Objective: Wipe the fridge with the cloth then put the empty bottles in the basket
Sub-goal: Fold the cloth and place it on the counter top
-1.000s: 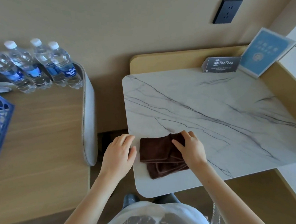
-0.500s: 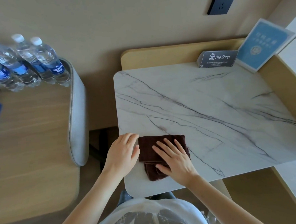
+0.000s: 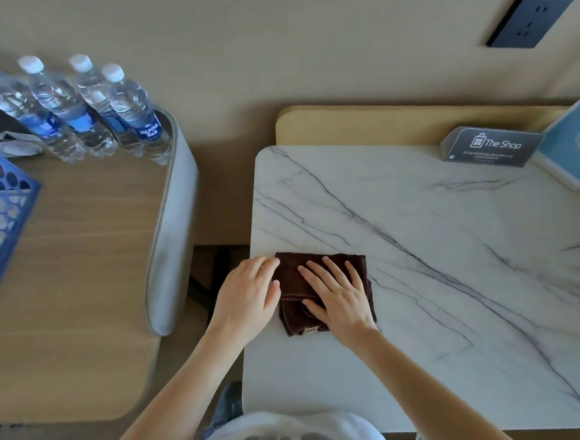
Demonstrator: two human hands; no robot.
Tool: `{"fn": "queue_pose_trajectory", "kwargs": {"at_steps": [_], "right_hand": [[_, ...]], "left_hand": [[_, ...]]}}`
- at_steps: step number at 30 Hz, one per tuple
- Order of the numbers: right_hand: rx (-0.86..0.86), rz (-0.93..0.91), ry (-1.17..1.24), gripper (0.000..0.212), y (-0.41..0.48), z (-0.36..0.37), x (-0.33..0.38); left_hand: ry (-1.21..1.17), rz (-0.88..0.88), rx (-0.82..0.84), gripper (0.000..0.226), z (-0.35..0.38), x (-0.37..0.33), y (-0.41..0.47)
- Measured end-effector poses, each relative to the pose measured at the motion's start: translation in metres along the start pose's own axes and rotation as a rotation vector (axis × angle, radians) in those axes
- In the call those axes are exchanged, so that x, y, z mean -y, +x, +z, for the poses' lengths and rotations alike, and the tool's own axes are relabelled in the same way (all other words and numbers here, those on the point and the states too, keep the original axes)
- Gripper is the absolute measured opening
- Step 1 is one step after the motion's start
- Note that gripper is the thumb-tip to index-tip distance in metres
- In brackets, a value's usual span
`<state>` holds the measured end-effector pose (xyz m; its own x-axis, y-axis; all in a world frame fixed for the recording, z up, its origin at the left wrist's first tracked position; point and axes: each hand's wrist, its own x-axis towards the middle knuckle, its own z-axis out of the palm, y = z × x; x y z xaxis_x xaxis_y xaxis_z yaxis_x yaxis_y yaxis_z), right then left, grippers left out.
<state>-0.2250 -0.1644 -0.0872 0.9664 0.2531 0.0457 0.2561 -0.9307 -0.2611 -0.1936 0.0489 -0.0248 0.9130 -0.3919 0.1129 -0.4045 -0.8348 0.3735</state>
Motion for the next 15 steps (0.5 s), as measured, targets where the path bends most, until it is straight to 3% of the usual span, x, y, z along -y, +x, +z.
{"fn": "queue_pose_trajectory", "kwargs": {"at_steps": [15], "right_hand": [[-0.028, 0.039, -0.036, 0.056, 0.206, 0.003, -0.052]], "left_hand": [[-0.016, -0.126, 0.001, 0.040, 0.016, 0.039, 0.107]]}}
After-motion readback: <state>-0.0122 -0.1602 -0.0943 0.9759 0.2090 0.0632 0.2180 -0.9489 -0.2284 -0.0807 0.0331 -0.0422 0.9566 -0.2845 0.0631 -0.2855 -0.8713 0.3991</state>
